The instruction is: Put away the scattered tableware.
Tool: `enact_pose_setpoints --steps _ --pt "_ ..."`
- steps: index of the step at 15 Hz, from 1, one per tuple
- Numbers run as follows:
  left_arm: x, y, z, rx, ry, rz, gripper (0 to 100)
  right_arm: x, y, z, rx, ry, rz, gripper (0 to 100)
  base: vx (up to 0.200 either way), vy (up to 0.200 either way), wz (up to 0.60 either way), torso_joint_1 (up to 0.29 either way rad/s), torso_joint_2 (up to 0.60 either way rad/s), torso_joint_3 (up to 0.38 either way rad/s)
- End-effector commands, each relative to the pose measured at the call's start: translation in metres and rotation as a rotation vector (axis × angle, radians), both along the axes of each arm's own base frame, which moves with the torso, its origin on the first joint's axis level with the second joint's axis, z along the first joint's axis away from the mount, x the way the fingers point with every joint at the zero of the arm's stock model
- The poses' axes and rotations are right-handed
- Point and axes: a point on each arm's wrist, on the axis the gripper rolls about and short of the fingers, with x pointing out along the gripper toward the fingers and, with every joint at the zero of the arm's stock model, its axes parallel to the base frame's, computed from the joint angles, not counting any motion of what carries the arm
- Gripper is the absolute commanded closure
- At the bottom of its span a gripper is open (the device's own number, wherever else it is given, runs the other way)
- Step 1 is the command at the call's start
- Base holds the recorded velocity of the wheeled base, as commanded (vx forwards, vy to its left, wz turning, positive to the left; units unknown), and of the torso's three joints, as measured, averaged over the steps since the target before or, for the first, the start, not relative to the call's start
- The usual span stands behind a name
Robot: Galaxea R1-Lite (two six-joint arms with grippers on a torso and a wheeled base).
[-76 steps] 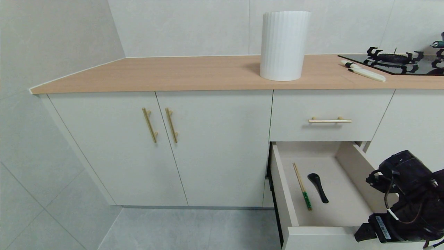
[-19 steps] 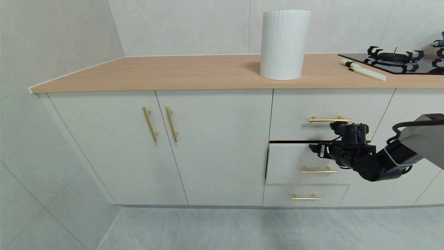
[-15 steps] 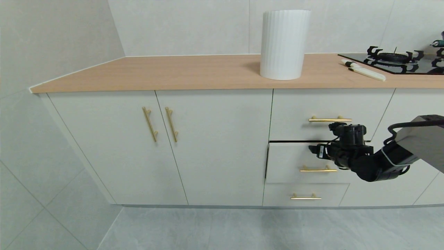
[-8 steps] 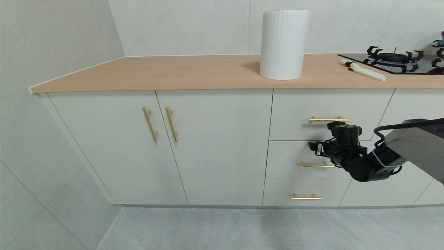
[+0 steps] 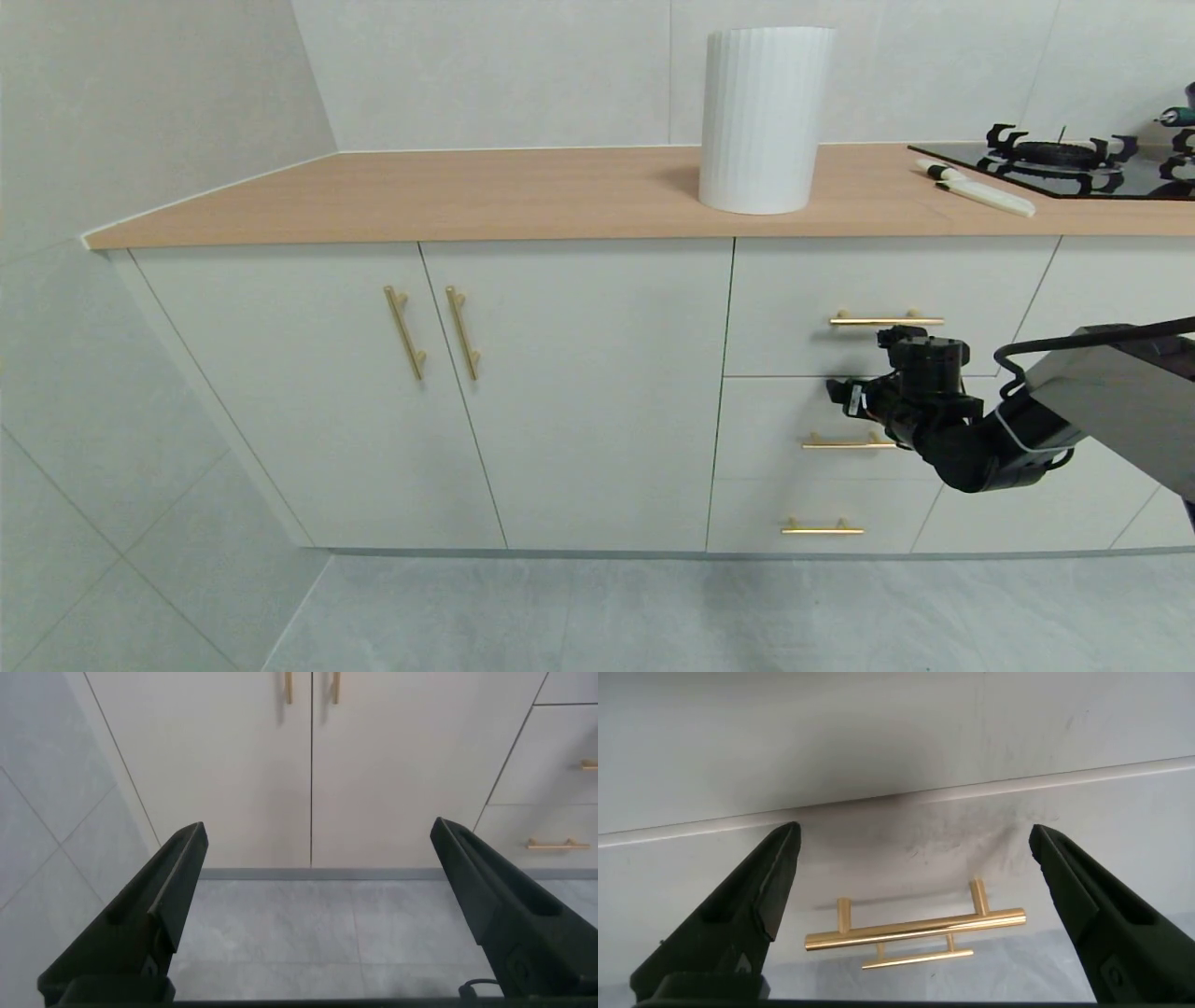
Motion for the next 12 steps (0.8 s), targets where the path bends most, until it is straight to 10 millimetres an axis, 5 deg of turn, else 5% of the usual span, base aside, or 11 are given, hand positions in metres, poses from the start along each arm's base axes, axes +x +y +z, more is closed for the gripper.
enact_pose_setpoints --steps 1,3,7,11,12 --pt "0.0 0.0 0.0 0.0 0.0 0.001 0 -0.002 0.0 0.007 0.002 -0.015 0.0 0 0.0 0.0 0.0 0.0 0.0 0.0" --pt "0.0 0.0 0.0 0.0 0.0 0.001 0 -0.012 -0.002 0.023 0.0 -0.037 -0.02 0 0.0 0.0 0.0 0.0 0.0 0.0" --pt "0.0 0.0 0.0 0.0 0.001 0.001 0 -0.078 -0.004 0.07 0.004 -0.156 -0.021 0 0.0 0.0 0.0 0.0 0.0 0.0" --pt "0.0 0.0 0.0 0.0 0.0 0.001 0 -0.185 -0.02 0.129 -0.126 -0.403 -0.111 0 0.0 0.0 0.0 0.0 0.0 0.0" --pt "0.0 0.0 0.0 0.0 0.0 0.001 0 -0.199 -0.022 0.135 -0.141 -0.433 -0.114 0 0.0 0.0 0.0 0.0 0.0 0.0"
